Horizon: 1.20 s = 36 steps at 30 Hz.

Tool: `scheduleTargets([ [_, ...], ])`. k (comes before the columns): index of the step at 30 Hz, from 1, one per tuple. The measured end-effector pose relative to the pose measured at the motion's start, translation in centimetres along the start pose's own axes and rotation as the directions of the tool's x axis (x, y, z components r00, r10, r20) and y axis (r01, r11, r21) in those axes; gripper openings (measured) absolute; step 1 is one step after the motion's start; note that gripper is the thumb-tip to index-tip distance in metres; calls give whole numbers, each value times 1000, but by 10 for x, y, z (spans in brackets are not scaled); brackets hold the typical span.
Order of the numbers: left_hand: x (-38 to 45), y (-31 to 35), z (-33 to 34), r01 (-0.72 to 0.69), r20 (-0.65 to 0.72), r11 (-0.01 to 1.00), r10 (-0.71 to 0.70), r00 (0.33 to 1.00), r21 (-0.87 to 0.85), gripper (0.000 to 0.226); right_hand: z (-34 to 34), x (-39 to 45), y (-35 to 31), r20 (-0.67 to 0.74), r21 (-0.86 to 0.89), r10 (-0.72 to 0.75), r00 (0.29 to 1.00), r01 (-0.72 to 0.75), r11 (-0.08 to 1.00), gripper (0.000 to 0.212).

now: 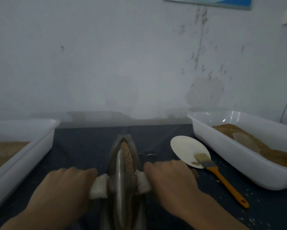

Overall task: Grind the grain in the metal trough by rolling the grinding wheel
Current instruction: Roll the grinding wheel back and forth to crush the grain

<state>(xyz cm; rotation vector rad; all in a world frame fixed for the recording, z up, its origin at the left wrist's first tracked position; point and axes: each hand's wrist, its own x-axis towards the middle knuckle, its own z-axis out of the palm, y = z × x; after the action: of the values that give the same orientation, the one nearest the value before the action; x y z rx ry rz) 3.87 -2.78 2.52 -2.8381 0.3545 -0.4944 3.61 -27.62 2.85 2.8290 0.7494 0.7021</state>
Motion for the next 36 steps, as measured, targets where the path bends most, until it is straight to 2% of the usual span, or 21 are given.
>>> scheduleTargets([
  [3, -9, 1, -3, 25, -1, 998, -25, 1000, -50, 25, -4, -7, -1, 16, -16, 7, 1000, -7, 1000, 45],
  [5, -4, 0, 0, 8, -70, 999, -11, 997, -43, 37, 1, 1, 0, 39, 13, 13, 999, -14, 1000, 33],
  [8, 17, -4, 16, -107, -180, 994, 99, 979, -35, 56, 17, 23, 8, 25, 36, 56, 998, -56, 998, 15],
  [11, 40, -7, 28, -72, -217, 997, 64, 974, -27, 36, 31, 42, 18, 0, 41, 94, 996, -94, 995, 16],
  [14, 54, -7, 31, 2, -200, 1000, -3, 980, -7, 25, 36, 55, 21, -17, 9, 106, 994, -105, 994, 16],
  [18, 41, -8, 28, 22, -102, 998, -29, 994, -65, 25, 20, 47, 14, 18, 1, 59, 998, -59, 998, 16],
  [22, 12, -7, 21, 11, -106, 1000, -13, 994, -14, 32, -2, 10, 2, 84, 64, 21, 996, -26, 998, 12],
  [24, -2, -9, 24, 30, -96, 996, -39, 995, -86, 34, -9, -8, -6, 56, 16, 7, 998, -8, 1000, 15],
  [26, -6, -8, 23, 14, -83, 994, -23, 996, -108, 34, -11, -14, -6, -12, -37, 4, 1000, -5, 999, 28],
  [29, 2, -4, 18, -42, -155, 999, 36, 987, -34, 59, 0, 1, 0, 21, 3, 33, 999, -33, 999, 29],
  [31, 15, -2, 17, -56, -185, 998, 56, 981, 3, 54, 17, 21, 9, 45, -35, 61, 997, -59, 998, 19],
  [32, 25, 0, 16, -57, -179, 998, 58, 982, 10, 48, 25, 31, 15, 13, -43, 79, 997, -79, 996, 17],
  [34, 45, 1, 20, -29, -212, 998, 42, 976, 63, 35, 38, 49, 24, -1, -43, 125, 992, -125, 991, 19],
  [36, 58, 0, 25, 28, -228, 999, -17, 973, 45, 27, 43, 61, 27, -10, -51, 146, 989, -146, 988, 20],
])
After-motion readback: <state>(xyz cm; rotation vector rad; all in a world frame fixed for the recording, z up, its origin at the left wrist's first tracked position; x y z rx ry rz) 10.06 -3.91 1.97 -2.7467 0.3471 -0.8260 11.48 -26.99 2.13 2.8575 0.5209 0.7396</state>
